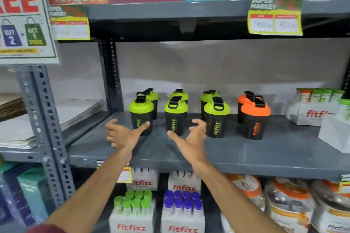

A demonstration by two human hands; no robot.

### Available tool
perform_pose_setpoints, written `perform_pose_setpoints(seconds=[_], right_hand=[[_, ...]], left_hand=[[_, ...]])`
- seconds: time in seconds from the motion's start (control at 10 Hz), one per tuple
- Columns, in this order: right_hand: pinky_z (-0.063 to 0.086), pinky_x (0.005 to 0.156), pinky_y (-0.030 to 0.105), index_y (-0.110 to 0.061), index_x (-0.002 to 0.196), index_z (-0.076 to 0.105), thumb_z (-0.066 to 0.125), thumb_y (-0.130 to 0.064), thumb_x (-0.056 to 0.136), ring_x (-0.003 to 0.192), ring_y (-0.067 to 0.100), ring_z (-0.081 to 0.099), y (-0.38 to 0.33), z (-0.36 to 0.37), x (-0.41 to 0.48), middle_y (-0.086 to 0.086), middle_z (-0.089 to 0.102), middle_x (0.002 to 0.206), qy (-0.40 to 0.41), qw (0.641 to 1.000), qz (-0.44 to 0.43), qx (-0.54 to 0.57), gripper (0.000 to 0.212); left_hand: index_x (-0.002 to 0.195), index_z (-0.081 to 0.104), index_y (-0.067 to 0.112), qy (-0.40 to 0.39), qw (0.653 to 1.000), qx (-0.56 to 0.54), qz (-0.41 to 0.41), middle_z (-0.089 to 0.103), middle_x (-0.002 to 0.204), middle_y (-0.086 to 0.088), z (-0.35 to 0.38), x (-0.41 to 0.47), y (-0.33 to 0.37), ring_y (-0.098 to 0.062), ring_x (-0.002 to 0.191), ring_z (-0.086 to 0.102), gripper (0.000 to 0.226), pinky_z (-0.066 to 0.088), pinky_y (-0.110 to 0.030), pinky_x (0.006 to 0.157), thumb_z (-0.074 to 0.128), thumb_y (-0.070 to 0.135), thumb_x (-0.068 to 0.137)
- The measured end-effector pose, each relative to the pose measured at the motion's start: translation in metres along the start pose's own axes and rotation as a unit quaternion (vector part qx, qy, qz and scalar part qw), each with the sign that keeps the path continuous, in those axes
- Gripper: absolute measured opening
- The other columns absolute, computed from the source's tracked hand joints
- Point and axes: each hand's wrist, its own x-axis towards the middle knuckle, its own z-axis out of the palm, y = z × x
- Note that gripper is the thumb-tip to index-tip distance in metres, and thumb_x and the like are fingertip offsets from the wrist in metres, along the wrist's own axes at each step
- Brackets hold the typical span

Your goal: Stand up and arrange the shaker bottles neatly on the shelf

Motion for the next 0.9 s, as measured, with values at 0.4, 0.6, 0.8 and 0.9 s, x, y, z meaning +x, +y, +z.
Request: perform_pose_setpoints(seconds=[0.4, 0.6, 0.8, 0.9], right_hand=[[0.03, 0.099, 0.052, -0.019, 0.128, 0.028, 0.084, -0.064, 0.055, 0.129, 0.035, 0.04, 0.003, 0.072, 0.05, 0.011, 0.044, 0.137, 0.126, 0.95, 0.168, -0.23, 0.102], [0.03, 0.098, 0.054, -0.012, 0.133, 0.029, 0.075, -0.059, 0.072, 0.13, 0.036, 0.041, 0.002, 0.074, 0.049, 0.011, 0.044, 0.139, 0.114, 0.947, 0.129, -0.271, 0.089], [0.028, 0.098, 0.053, -0.012, 0.135, 0.028, 0.069, -0.062, 0.076, 0.13, 0.037, 0.041, 0.006, 0.074, 0.047, 0.008, 0.044, 0.142, 0.086, 0.946, 0.121, -0.289, 0.088], [0.028, 0.105, 0.053, -0.008, 0.148, 0.021, 0.073, -0.07, 0.067, 0.136, 0.036, 0.037, -0.002, 0.07, 0.038, 0.012, 0.039, 0.15, 0.088, 0.94, 0.138, -0.299, 0.114]], left_hand=[[0.137, 0.04, 0.006, -0.156, 0.976, 0.12, 0.098, 0.041, 0.149, -0.018, 0.022, 0.046, -0.021, -0.039, 0.138, 0.034, 0.099, 0.032, -0.051, 0.109, 0.089, 0.051, 0.065], [0.139, 0.034, 0.008, -0.146, 0.971, 0.156, 0.106, 0.036, 0.152, -0.016, 0.026, 0.044, -0.019, -0.04, 0.139, 0.031, 0.095, 0.028, -0.052, 0.109, 0.082, 0.054, 0.072], [0.13, 0.037, 0.01, -0.151, 0.967, 0.171, 0.113, 0.043, 0.143, -0.018, 0.026, 0.043, -0.019, -0.04, 0.133, 0.037, 0.084, 0.03, -0.051, 0.104, 0.079, 0.057, 0.074], [0.134, 0.037, 0.007, -0.149, 0.97, 0.162, 0.1, 0.039, 0.148, -0.02, 0.016, 0.037, -0.015, -0.04, 0.136, 0.035, 0.095, 0.031, -0.052, 0.108, 0.083, 0.058, 0.069]])
